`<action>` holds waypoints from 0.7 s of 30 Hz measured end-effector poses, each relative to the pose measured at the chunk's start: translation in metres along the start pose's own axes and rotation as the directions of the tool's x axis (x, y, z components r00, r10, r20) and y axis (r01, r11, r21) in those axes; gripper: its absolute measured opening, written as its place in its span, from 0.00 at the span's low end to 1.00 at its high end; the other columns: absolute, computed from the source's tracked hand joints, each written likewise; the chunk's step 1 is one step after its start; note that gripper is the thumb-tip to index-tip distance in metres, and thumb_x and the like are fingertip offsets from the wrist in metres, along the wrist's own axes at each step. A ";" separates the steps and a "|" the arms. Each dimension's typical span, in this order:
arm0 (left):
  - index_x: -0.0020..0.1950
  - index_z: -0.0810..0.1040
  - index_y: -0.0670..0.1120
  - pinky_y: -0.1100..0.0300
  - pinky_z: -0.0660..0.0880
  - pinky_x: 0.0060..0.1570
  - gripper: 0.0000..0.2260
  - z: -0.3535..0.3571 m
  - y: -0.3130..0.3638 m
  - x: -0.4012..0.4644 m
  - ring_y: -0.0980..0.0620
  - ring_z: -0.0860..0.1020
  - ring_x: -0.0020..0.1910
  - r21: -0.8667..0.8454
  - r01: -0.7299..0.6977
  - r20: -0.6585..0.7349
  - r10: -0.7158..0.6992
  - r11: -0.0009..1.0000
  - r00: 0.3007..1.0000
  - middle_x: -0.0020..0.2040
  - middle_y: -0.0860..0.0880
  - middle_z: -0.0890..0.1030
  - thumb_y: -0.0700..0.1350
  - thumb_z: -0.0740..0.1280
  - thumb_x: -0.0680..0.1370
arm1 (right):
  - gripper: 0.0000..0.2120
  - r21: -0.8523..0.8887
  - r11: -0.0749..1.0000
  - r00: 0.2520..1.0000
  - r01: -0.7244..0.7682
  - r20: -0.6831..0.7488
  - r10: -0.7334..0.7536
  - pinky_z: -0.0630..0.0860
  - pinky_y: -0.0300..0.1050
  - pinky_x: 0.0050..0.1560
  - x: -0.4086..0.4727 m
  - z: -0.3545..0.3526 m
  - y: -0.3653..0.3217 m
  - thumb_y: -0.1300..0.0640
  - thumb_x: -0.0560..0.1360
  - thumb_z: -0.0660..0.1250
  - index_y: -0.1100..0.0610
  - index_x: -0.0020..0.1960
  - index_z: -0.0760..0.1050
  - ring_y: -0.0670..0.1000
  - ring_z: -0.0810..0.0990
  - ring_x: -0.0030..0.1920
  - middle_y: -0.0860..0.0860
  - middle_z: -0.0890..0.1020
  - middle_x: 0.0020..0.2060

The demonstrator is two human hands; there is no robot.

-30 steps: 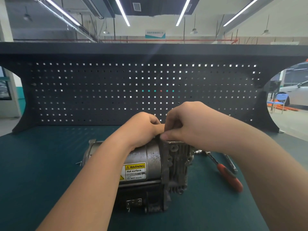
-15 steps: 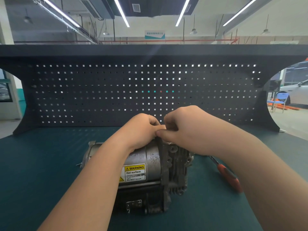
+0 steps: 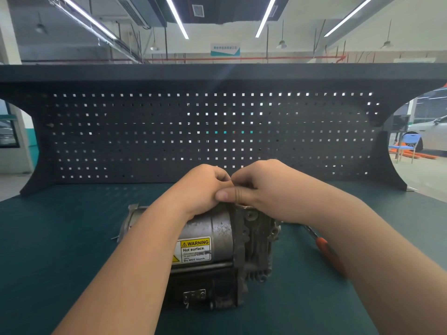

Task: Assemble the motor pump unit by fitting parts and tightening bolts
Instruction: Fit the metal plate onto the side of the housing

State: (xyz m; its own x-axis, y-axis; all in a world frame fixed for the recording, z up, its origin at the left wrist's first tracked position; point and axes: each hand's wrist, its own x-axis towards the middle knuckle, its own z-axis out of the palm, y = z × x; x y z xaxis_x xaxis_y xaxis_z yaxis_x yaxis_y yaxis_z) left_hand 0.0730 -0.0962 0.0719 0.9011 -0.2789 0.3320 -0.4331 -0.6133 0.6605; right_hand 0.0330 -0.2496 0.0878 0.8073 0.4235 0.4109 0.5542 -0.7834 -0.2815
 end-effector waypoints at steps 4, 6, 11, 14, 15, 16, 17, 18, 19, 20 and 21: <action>0.35 0.80 0.50 0.59 0.68 0.37 0.10 0.000 -0.001 0.001 0.54 0.74 0.37 -0.012 -0.008 -0.004 0.008 1.000 1.000 0.35 0.51 0.80 0.41 0.67 0.76 | 0.23 0.010 1.000 1.000 -0.002 -0.002 0.002 0.65 0.35 0.26 0.001 0.000 0.002 0.32 0.71 0.62 0.50 0.29 0.70 0.44 0.67 0.24 0.45 0.71 0.21; 0.33 0.78 0.50 0.60 0.66 0.35 0.11 0.000 0.000 0.001 0.56 0.72 0.35 -0.011 -0.007 -0.012 0.007 1.000 1.000 0.33 0.53 0.78 0.44 0.67 0.76 | 0.26 -0.006 1.000 1.000 -0.013 0.000 0.013 0.64 0.35 0.25 0.000 0.000 0.002 0.29 0.68 0.60 0.52 0.31 0.71 0.44 0.67 0.24 0.46 0.72 0.23; 0.34 0.78 0.46 0.63 0.65 0.31 0.11 0.002 -0.001 0.003 0.58 0.68 0.29 -0.009 -0.015 -0.018 0.015 1.000 1.000 0.29 0.54 0.75 0.42 0.66 0.77 | 0.27 0.144 0.988 0.997 -0.058 -0.039 0.064 0.67 0.34 0.28 -0.003 -0.013 0.004 0.25 0.62 0.59 0.47 0.43 0.74 0.41 0.73 0.28 0.45 0.79 0.32; 0.39 0.82 0.48 0.64 0.66 0.33 0.08 0.003 -0.003 0.004 0.64 0.72 0.29 -0.034 -0.001 -0.026 0.000 0.999 1.000 0.30 0.56 0.79 0.48 0.68 0.76 | 0.11 0.226 0.974 0.996 -0.034 0.086 0.015 0.73 0.36 0.32 -0.007 -0.023 0.008 0.39 0.68 0.72 0.44 0.45 0.81 0.44 0.77 0.32 0.44 0.81 0.34; 0.38 0.82 0.49 0.65 0.65 0.31 0.08 0.003 -0.003 0.004 0.65 0.71 0.27 -0.035 -0.001 -0.033 0.000 0.999 0.999 0.29 0.58 0.78 0.50 0.69 0.75 | 0.07 0.228 0.973 0.995 -0.030 0.104 0.006 0.74 0.36 0.35 -0.007 -0.025 0.009 0.44 0.69 0.74 0.44 0.45 0.82 0.44 0.79 0.34 0.43 0.82 0.35; 0.37 0.81 0.49 0.66 0.64 0.29 0.09 0.004 -0.004 0.005 0.65 0.70 0.26 -0.035 -0.007 -0.038 0.006 0.999 0.999 0.28 0.58 0.77 0.51 0.69 0.75 | 0.04 0.235 0.972 0.995 -0.025 0.102 0.001 0.74 0.35 0.37 -0.008 -0.025 0.010 0.48 0.70 0.75 0.44 0.44 0.83 0.42 0.79 0.36 0.43 0.83 0.36; 0.36 0.81 0.50 0.68 0.64 0.28 0.09 0.004 -0.004 0.005 0.65 0.70 0.26 -0.036 -0.012 -0.042 0.011 0.999 0.999 0.28 0.58 0.76 0.51 0.69 0.74 | 0.03 0.247 0.969 0.996 -0.020 0.091 -0.002 0.74 0.33 0.38 -0.007 -0.025 0.010 0.50 0.70 0.75 0.44 0.43 0.83 0.40 0.79 0.36 0.42 0.83 0.36; 0.36 0.81 0.50 0.70 0.63 0.26 0.09 0.004 -0.005 0.005 0.65 0.69 0.26 -0.038 -0.016 -0.044 0.015 0.999 0.999 0.28 0.58 0.76 0.51 0.69 0.74 | 0.03 0.262 0.965 0.996 -0.018 0.084 -0.004 0.74 0.32 0.38 -0.007 -0.024 0.011 0.52 0.71 0.75 0.44 0.43 0.84 0.39 0.79 0.36 0.42 0.83 0.36; 0.36 0.81 0.50 0.71 0.64 0.26 0.09 0.004 -0.005 0.005 0.65 0.69 0.26 -0.038 -0.018 -0.046 0.016 0.999 0.999 0.27 0.58 0.76 0.51 0.69 0.74 | 0.03 0.277 0.961 0.996 -0.022 0.085 -0.001 0.74 0.34 0.37 -0.007 -0.023 0.011 0.53 0.71 0.75 0.45 0.43 0.83 0.40 0.78 0.35 0.42 0.83 0.35; 0.36 0.81 0.49 0.71 0.64 0.26 0.09 0.004 -0.005 0.006 0.65 0.69 0.25 -0.036 -0.019 -0.050 0.017 0.999 0.999 0.27 0.58 0.75 0.51 0.69 0.74 | 0.03 0.288 0.957 0.996 -0.029 0.090 0.003 0.74 0.36 0.38 -0.006 -0.021 0.011 0.53 0.71 0.75 0.46 0.43 0.83 0.41 0.78 0.34 0.42 0.83 0.34; 0.36 0.81 0.49 0.72 0.64 0.26 0.09 0.004 -0.006 0.006 0.65 0.69 0.25 -0.037 -0.019 -0.054 0.017 0.999 0.998 0.26 0.59 0.75 0.50 0.69 0.75 | 0.03 0.294 0.955 0.995 -0.036 0.095 0.008 0.75 0.39 0.38 -0.005 -0.020 0.011 0.53 0.71 0.75 0.46 0.43 0.83 0.42 0.78 0.34 0.42 0.82 0.34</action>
State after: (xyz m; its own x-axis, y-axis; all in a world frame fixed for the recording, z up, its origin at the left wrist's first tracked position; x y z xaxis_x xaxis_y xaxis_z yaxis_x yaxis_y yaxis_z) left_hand 0.0809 -0.0976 0.0671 0.8912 -0.2494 0.3789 -0.4508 -0.5802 0.6784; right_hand 0.0306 -0.2697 0.1000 0.8273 0.4585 0.3245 0.5601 -0.6296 -0.5384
